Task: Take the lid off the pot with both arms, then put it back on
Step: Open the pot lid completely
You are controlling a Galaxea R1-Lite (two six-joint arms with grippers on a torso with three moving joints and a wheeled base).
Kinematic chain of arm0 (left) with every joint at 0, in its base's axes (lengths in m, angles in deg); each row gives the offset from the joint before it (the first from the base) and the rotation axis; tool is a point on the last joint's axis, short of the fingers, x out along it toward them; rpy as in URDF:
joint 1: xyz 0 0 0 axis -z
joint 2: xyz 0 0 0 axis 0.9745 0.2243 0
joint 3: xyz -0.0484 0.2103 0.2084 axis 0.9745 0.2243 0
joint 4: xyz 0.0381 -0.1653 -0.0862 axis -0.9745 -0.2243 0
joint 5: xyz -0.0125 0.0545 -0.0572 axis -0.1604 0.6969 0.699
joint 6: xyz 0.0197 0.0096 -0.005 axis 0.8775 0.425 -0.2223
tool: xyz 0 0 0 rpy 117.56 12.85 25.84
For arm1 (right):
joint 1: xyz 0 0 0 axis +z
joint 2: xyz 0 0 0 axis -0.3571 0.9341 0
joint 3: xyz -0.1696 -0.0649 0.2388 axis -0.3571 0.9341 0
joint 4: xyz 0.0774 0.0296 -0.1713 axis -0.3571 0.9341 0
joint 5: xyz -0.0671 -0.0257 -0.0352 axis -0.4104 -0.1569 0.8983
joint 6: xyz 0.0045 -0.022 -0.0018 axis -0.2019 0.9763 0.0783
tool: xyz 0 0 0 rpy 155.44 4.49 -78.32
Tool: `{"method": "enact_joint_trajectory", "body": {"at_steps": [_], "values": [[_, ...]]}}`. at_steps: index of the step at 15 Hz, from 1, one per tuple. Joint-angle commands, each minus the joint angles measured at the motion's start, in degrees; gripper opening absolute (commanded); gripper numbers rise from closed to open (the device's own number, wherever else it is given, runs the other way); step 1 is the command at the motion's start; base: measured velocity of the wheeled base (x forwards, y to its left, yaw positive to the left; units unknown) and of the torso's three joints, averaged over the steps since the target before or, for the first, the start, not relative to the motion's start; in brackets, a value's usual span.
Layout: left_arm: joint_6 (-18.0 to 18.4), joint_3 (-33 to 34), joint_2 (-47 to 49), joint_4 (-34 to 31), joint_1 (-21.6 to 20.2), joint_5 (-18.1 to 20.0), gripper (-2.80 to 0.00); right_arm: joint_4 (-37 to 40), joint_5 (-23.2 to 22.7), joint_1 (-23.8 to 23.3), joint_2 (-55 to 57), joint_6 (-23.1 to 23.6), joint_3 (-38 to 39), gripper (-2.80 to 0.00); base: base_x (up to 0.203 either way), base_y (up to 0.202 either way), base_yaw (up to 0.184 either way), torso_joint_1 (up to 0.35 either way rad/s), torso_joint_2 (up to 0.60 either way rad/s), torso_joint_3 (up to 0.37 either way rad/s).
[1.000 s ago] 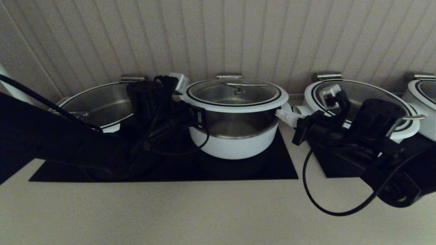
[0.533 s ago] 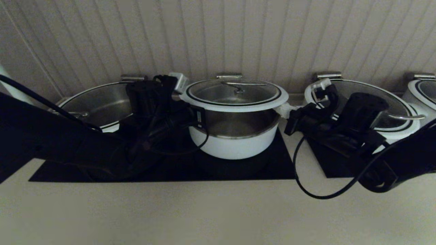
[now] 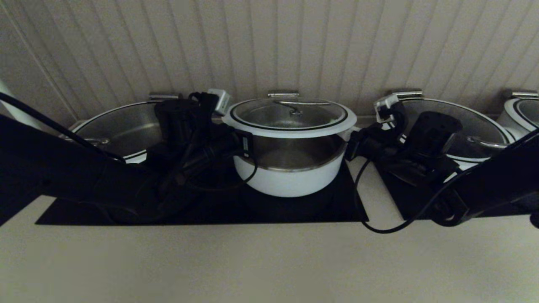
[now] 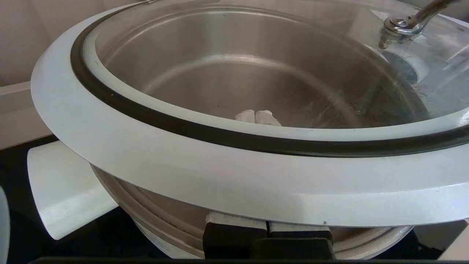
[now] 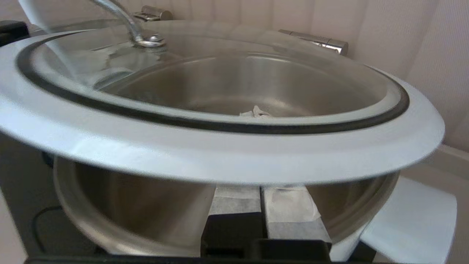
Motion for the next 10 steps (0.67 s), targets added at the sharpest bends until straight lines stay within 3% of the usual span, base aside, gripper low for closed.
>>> {"method": "enact_joint_trajectory", "body": {"at_steps": [1,10], "values": [[-0.06,0.01,-0.05,0.29,-0.06,0.03,-2.80,-0.24,-0.11,0.03,1.41,0.00,-2.25,-2.80,0.000,0.000,0.000,0.000,0.00,0.000],[0.22,1.28,-0.94,0.30,-0.77,0.03,-2.80,4.12,-0.11,-0.41,2.97,0.17,-10.23,-2.80,0.000,0.000,0.000,0.000,0.00,0.000]]}}
